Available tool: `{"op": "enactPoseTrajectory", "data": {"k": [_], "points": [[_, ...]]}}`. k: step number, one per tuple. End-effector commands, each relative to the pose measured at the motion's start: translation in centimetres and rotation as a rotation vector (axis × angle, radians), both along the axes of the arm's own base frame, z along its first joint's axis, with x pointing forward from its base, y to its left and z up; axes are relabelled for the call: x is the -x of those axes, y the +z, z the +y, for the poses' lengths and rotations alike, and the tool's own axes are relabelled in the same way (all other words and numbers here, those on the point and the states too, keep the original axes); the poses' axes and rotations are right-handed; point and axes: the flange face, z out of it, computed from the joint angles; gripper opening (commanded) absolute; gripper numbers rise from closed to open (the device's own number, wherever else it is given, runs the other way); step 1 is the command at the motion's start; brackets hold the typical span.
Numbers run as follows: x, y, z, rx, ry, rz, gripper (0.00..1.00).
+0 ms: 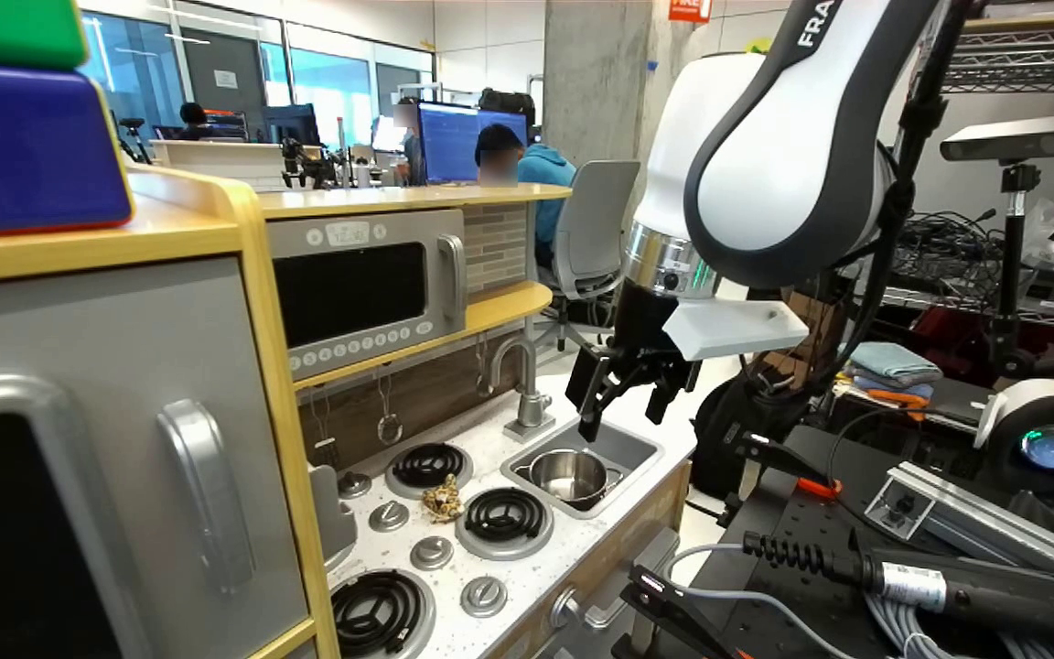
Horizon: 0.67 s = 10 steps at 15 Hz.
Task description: Remove the object from the stove and put it in the pot
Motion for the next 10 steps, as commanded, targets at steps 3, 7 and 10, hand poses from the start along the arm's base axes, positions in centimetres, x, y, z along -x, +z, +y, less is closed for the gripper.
{"op": "enactPoseTrajectory", "data": {"k": [3,7,10], "points": [[-1.9,-5.6,0.5,0.019,-0.068,-0.180,1.00],[-3.5,-12.0,1.3,0.065,-0.130,-0.176,1.00],[-6.9,-14.5,3.0,0.065,-0.150,-0.181,1.00]]}}
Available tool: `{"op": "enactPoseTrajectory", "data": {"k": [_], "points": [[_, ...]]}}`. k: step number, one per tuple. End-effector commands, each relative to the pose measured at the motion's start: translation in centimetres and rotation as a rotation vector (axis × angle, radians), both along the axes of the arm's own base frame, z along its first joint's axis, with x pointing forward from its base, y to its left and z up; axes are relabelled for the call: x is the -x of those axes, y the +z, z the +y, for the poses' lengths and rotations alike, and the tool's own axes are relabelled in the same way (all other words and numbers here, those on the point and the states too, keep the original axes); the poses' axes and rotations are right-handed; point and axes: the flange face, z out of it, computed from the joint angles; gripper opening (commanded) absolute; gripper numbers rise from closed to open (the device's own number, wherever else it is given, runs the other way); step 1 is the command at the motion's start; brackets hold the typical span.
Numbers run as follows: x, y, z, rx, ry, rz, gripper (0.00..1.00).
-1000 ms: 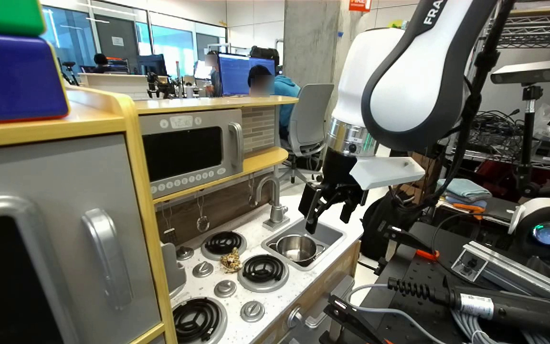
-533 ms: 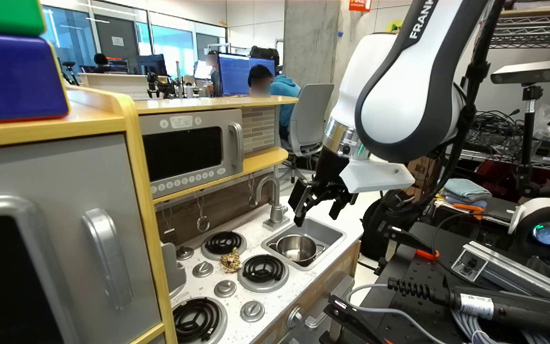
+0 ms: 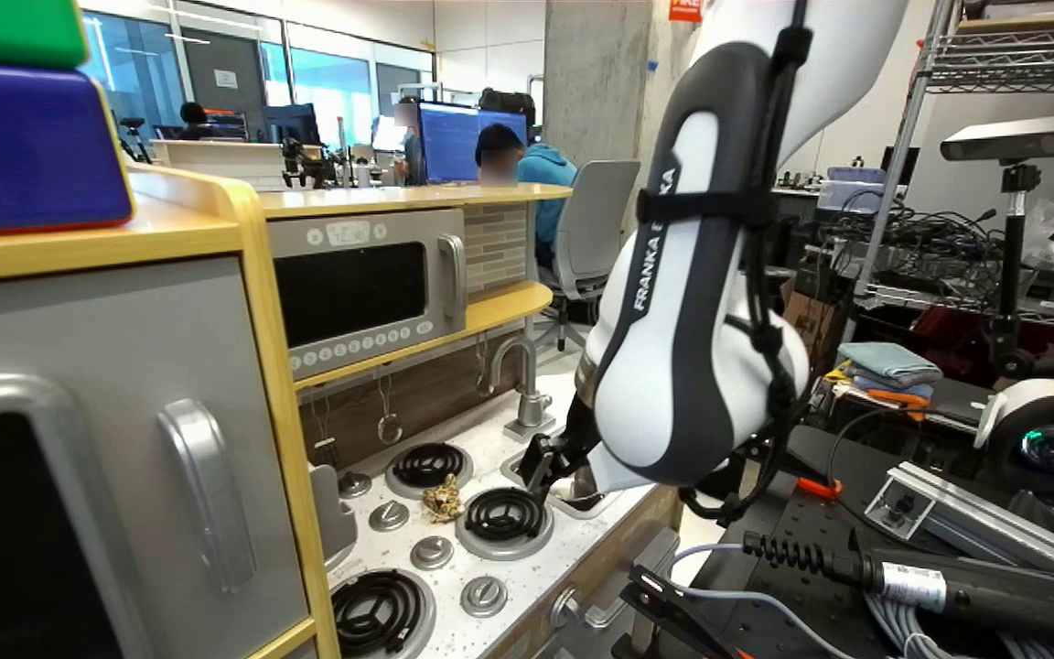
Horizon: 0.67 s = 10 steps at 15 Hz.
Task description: Remove the object from the stove and put it in the pot
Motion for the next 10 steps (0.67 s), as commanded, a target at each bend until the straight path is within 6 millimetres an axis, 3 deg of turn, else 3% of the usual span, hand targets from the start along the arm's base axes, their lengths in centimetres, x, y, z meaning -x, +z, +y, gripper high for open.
{"op": "enactPoseTrajectory", "data": {"k": [1,5,10], "points": [[-5.1,-3.0,1.9,0.011,-0.021,-0.068,1.00],[-10.2,-4.4,3.7,0.020,-0.013,-0.162,1.00],[-13.2,-7.0,4.6,0.031,-0.015,-0.218,1.00]]}}
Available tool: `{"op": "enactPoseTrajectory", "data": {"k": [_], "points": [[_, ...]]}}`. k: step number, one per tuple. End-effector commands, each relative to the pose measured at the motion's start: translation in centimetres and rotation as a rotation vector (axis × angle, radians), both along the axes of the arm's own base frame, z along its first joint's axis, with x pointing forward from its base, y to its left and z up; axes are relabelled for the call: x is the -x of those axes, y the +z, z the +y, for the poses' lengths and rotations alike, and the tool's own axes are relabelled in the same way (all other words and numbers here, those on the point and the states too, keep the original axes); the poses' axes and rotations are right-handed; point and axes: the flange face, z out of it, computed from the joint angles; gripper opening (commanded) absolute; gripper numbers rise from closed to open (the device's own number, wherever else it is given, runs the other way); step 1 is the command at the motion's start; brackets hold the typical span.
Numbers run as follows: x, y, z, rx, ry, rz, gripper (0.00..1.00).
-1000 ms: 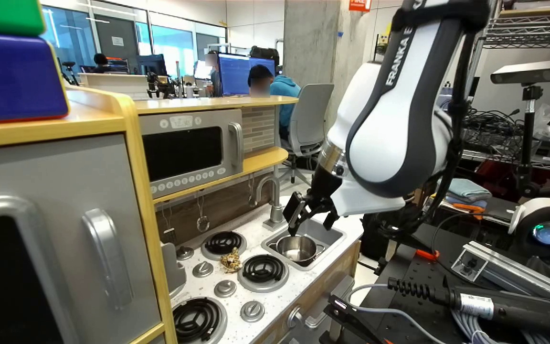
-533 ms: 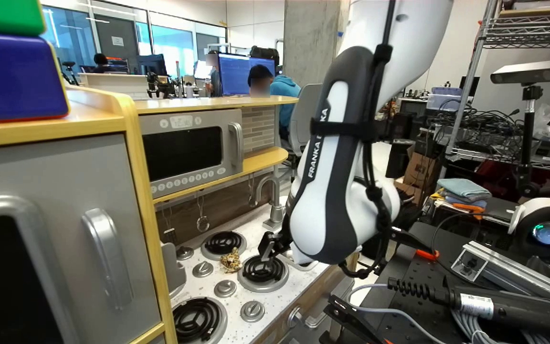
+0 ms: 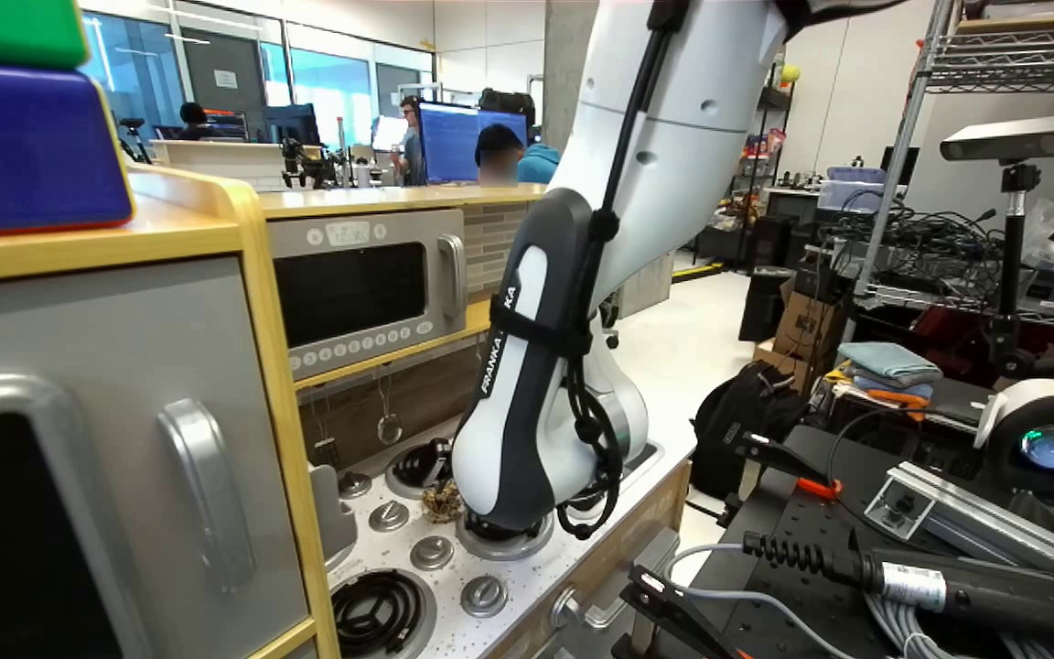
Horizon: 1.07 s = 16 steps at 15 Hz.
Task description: Remove the object from the stove and put it in the pot
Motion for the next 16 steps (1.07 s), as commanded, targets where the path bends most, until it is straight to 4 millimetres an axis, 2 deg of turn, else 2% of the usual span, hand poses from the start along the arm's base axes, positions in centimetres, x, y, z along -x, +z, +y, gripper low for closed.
{"op": "enactPoseTrajectory", "data": {"k": [1,2,3,4,9,12,14,15,16], "points": [[-2.1,-2.4,0.6,0.012,-0.020,-0.045,1.00],[-2.4,-2.9,0.6,0.013,-0.021,-0.048,1.00],[-2.5,-3.3,0.7,0.014,-0.019,-0.050,0.93],[-2.6,-3.8,0.7,0.010,-0.020,-0.051,0.74],[-2.9,-5.0,0.6,0.005,-0.020,-0.050,0.36],[-3.1,-4.3,0.7,-0.009,-0.020,-0.055,0.12],[-2.1,-3.5,0.5,-0.015,-0.026,-0.032,0.00],[-0.6,-3.0,0.1,-0.007,-0.026,-0.001,0.04],[-0.1,-2.2,-0.1,-0.003,-0.024,0.007,0.05]]}}
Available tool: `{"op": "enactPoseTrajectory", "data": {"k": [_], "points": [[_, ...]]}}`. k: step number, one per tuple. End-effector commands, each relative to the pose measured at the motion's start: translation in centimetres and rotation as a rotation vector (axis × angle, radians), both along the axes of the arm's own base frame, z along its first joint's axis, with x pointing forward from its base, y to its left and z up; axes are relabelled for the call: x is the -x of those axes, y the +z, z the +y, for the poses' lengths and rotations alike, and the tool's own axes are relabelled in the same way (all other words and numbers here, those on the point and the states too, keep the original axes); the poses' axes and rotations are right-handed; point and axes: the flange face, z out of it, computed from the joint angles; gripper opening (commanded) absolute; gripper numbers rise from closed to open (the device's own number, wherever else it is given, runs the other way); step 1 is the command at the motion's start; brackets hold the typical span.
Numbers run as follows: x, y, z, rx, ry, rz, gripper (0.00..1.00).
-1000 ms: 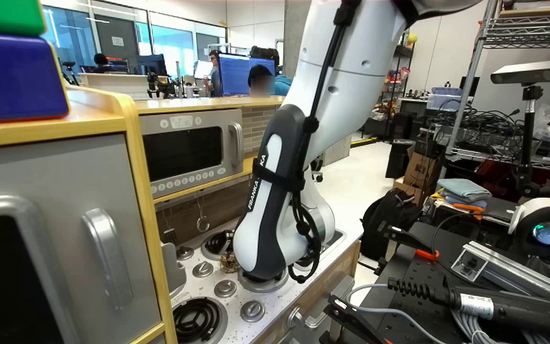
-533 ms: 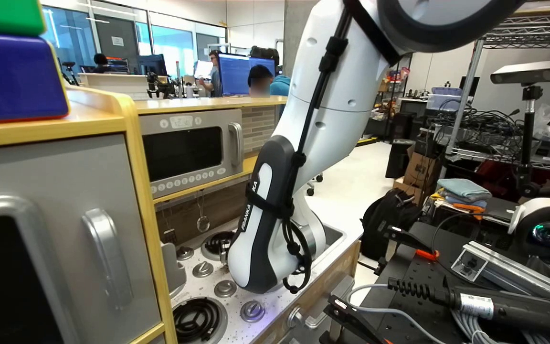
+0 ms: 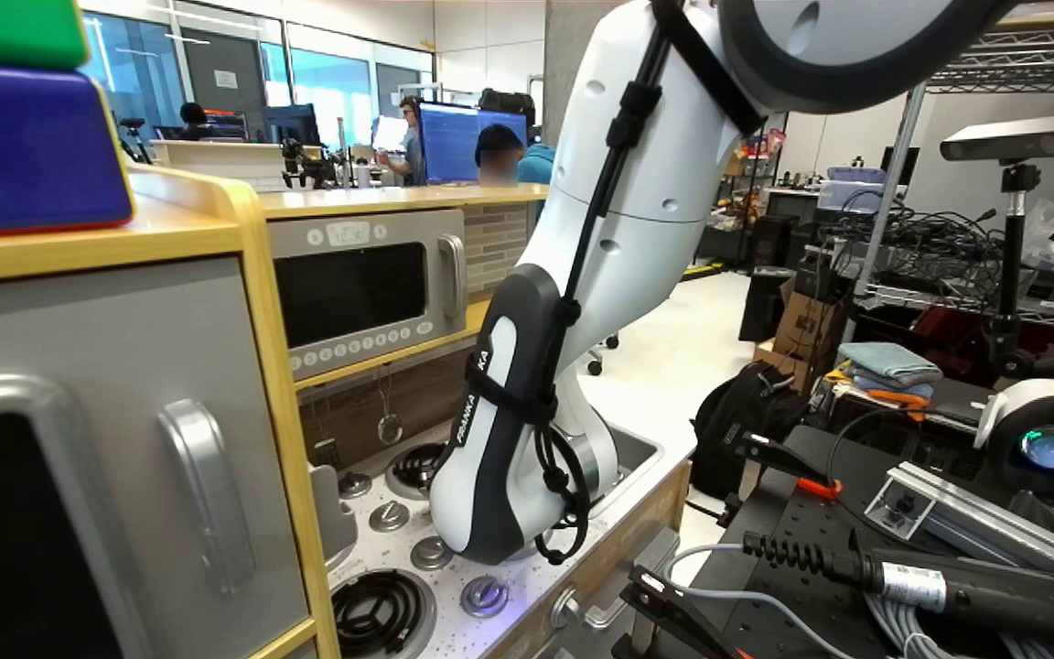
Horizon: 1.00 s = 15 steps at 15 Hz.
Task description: Remove the object from the stove and put it in the pot
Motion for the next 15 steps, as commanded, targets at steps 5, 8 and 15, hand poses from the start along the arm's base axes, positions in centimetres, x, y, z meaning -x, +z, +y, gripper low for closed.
{"op": "enactPoseTrajectory", "data": {"k": [5,8,15], "points": [[6.0,7.2,-5.4,0.081,-0.067,0.089,0.04],[6.8,9.1,-9.2,0.110,-0.178,0.102,0.04],[5.5,8.0,-13.6,0.137,-0.424,0.234,0.42]]}}
